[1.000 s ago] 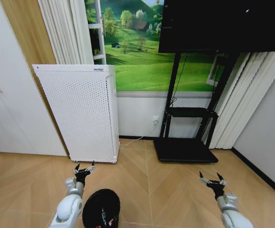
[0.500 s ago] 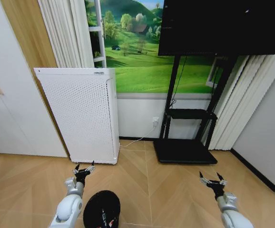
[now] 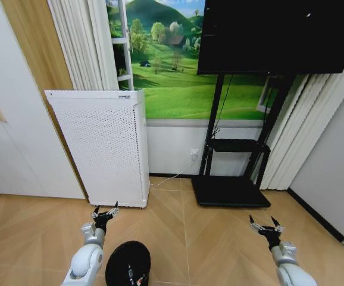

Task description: Pick up the trash bin and place the garbage on the floor into it.

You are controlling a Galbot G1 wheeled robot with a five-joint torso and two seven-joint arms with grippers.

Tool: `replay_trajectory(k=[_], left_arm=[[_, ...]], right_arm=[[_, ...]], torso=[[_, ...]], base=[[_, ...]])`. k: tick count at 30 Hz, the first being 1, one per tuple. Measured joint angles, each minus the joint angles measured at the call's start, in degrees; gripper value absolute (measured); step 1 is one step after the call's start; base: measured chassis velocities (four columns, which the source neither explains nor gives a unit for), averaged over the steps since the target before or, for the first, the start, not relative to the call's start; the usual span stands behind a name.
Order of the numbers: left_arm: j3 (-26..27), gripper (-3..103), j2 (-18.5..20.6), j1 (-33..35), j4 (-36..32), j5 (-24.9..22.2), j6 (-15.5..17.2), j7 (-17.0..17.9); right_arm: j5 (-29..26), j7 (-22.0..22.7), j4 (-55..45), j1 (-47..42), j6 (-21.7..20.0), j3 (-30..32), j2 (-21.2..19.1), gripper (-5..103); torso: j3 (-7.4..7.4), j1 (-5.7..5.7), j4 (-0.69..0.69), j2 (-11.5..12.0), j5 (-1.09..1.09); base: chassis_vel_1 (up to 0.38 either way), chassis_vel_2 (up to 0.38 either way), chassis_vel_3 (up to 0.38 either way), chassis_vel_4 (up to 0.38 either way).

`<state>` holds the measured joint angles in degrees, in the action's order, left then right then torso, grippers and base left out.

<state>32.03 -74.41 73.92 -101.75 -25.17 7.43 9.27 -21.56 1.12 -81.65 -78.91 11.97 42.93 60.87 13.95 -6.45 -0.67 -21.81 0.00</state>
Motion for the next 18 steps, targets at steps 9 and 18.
replay_trajectory(k=[9, 18], left_arm=[[0.0, 100, 0.0, 0.0, 0.0, 0.0, 0.0, 0.0], [0.0, 100, 0.0, 0.0, 0.0, 0.0, 0.0, 0.0]], right_arm=[[0.0, 0.0, 0.0, 0.0, 0.0, 0.0, 0.0, 100], [0.0, 0.0, 0.0, 0.0, 0.0, 0.0, 0.0, 100]], torso=[[1.40, -0.75, 0.01, -2.2, 0.00], [3.00, -1.57, 0.00, -4.6, 0.00]], base=[[0.000, 0.000, 0.000, 0.000], [0.000, 0.000, 0.000, 0.000]])
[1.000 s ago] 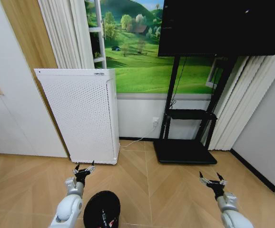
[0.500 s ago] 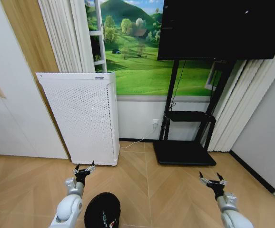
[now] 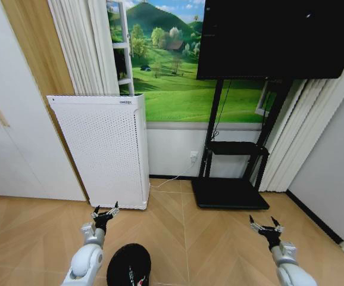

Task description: Pick up the trash bin and place the garbage on the floor into it.

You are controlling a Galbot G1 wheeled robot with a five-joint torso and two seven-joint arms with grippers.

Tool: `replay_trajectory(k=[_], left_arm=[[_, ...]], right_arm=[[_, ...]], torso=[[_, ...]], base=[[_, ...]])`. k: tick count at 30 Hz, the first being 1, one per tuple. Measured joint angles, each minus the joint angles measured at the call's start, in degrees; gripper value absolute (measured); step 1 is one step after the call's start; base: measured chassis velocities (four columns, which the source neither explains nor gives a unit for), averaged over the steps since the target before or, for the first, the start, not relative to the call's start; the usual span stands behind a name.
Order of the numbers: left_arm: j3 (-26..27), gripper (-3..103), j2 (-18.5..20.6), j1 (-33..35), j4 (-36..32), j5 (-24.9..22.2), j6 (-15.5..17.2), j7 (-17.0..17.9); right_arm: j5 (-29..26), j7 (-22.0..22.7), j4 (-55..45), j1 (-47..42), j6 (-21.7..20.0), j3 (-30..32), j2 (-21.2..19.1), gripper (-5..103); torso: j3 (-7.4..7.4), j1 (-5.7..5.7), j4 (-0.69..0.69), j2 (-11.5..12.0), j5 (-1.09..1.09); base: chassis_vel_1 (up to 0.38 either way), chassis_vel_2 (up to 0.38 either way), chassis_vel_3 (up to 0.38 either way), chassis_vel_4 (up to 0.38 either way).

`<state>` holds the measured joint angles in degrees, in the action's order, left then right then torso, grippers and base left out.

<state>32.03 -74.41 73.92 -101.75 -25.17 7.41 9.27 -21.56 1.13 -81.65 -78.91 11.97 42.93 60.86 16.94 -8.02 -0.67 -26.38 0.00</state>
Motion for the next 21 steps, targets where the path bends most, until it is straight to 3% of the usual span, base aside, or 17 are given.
replay_trajectory(k=[21], left_arm=[[0.0, 100, 0.0, 0.0, 0.0, 0.0, 0.0, 0.0]], right_arm=[[0.0, 0.0, 0.0, 0.0, 0.0, 0.0, 0.0, 100]], torso=[[3.19, -1.86, 0.00, -5.0, 0.00]], base=[[0.000, 0.000, 0.000, 0.000]])
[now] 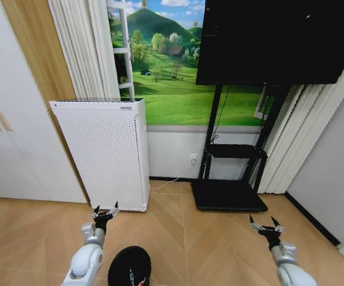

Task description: Pick up the trash bin and place the garbage on the floor into it.

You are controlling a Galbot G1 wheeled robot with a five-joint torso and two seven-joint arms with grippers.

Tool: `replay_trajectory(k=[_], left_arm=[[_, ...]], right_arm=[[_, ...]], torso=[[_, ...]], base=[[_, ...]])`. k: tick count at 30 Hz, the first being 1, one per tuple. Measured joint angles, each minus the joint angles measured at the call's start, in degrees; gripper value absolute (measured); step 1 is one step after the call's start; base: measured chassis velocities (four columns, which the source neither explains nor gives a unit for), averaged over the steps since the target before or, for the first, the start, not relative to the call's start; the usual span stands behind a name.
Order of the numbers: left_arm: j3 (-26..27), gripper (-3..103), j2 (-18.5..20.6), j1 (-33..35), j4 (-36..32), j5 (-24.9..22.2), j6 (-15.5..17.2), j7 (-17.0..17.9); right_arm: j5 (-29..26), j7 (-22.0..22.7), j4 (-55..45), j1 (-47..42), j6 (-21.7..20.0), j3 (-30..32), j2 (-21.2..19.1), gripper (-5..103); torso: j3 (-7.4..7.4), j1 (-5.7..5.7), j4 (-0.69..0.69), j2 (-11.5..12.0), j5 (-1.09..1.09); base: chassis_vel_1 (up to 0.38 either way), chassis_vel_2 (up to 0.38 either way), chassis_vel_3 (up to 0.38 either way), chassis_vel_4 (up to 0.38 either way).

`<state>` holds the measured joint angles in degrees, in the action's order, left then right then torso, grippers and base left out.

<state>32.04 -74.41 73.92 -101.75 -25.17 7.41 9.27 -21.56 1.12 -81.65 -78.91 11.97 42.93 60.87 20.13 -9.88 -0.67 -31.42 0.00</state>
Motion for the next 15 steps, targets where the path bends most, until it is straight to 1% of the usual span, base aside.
replay_trajectory(k=[15], left_arm=[[0.0, 100, 0.0, 0.0, 0.0, 0.0, 0.0, 0.0]], right_arm=[[0.0, 0.0, 0.0, 0.0, 0.0, 0.0, 0.0, 100]], torso=[[1.86, -1.13, 0.00, -3.0, 0.00]], base=[[0.000, 0.000, 0.000, 0.000]])
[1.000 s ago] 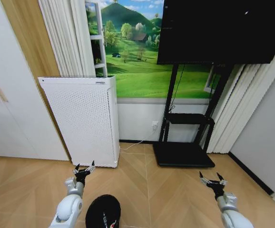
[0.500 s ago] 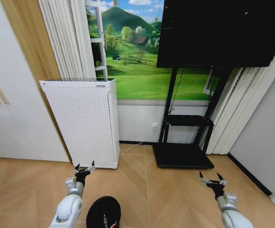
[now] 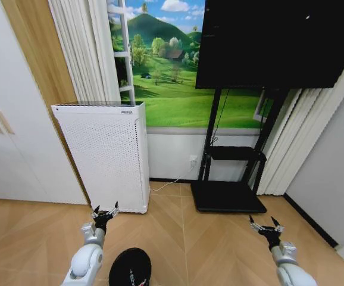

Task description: Pick up the trash bin and place the garbage on the floor into it.

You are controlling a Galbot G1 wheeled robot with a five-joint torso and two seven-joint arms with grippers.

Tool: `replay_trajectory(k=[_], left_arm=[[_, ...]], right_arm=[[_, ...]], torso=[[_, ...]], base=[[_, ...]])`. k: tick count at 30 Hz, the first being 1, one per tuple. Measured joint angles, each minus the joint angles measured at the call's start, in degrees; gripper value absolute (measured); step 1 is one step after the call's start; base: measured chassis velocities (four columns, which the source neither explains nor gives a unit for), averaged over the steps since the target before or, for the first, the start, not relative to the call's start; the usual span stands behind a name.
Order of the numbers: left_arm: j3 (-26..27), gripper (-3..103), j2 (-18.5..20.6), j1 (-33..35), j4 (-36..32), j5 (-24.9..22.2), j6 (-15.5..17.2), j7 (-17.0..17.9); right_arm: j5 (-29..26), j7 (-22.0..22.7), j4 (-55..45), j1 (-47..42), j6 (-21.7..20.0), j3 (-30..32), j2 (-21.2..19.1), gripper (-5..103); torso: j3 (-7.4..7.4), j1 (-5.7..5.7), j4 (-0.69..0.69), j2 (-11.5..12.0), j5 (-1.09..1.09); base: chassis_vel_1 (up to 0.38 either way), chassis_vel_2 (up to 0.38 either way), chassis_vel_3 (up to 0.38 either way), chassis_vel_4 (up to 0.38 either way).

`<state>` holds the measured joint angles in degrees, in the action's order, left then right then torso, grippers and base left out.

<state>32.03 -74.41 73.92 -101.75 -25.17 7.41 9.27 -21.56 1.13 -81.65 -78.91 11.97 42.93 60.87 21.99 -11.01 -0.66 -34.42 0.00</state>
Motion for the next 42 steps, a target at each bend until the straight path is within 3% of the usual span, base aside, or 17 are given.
replay_trajectory(k=[26, 42], left_arm=[[0.0, 100, 0.0, 0.0, 0.0, 0.0, 0.0, 0.0], [0.0, 100, 0.0, 0.0, 0.0, 0.0, 0.0, 0.0]], right_arm=[[0.0, 0.0, 0.0, 0.0, 0.0, 0.0, 0.0, 100], [0.0, 0.0, 0.0, 0.0, 0.0, 0.0, 0.0, 100]], torso=[[4.16, -2.69, 0.00, -6.9, 0.00], [4.18, -2.71, 0.00, -6.8, 0.00]], base=[[0.000, 0.000, 0.000, 0.000], [0.016, -0.023, -0.015, 0.022]])
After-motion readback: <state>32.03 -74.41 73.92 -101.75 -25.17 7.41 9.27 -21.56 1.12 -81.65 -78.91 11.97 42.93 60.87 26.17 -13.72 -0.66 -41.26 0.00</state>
